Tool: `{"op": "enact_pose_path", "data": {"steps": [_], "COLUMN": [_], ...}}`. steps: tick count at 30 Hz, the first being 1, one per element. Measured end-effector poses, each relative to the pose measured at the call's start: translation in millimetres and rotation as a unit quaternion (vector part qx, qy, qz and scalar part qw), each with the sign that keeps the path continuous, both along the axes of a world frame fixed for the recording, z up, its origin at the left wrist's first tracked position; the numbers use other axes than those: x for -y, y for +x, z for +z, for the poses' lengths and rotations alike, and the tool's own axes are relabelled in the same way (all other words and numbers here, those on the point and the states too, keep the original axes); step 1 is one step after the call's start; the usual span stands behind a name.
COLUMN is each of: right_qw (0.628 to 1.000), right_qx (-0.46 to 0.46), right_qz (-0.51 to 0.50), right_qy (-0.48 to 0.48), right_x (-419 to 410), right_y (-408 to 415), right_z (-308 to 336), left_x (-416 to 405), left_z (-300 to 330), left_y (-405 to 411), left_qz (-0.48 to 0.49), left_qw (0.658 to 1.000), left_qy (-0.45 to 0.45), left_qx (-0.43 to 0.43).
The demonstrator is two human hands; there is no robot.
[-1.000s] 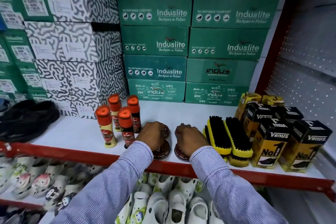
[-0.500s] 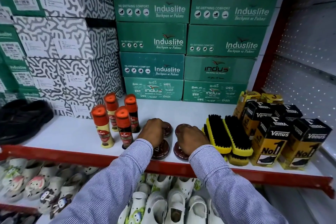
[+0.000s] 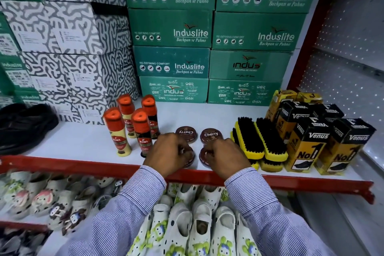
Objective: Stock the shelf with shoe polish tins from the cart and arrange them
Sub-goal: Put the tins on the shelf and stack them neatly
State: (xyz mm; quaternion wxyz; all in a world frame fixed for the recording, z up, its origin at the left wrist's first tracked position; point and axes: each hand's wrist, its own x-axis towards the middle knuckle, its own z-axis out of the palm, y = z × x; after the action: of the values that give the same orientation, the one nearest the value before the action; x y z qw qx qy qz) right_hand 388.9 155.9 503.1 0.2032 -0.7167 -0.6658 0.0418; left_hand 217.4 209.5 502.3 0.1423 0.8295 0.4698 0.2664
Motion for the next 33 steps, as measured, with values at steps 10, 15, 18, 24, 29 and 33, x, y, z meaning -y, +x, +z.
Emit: {"op": "enact_pose_path", "data": {"steps": [10,15,18,24,29,33], "right_qw": [1.0,1.0,1.0,0.999,1.0,0.999], "right_qx": [0.012,0.007,-0.007,-0.013,-0.009,-0.014], "right_qz": [0.007,0.015,0.011,0.009,0.012,0.013], "right_qy": [-0.028,-0.025,-0.02,-0.027,-0.025,-0.029], "right_x": [4.1,3.2,3.6,4.4,4.5,4.6], "right_y": [-8.4,-10.8,-10.5,-6.2,-7.0,-7.4], "right_z": [-0.8,1.0,1.1,4.0,5.9,7.4], "left_x": [-5.4,-11.4,-11.7,-12.1,-11.6,-12.1], "left_z": [-7.1,-9.5,-11.0,-13.0,-13.6,-13.7], "left_y": [2.7,3.5,4.2,4.1,4.6,4.0], "left_qz": [-0.029,-0.019,-0.022,-0.019,-0.017,-0.02], "left_qw": [1.0,1.0,1.0,1.0,1.0,1.0], "left_qy": [-0.011,-0.007,-0.009,-0.007,-0.003,-0.007], "left_qx": [-0.001,-0.005,-0.001,0.001,0.001,0.0]}}
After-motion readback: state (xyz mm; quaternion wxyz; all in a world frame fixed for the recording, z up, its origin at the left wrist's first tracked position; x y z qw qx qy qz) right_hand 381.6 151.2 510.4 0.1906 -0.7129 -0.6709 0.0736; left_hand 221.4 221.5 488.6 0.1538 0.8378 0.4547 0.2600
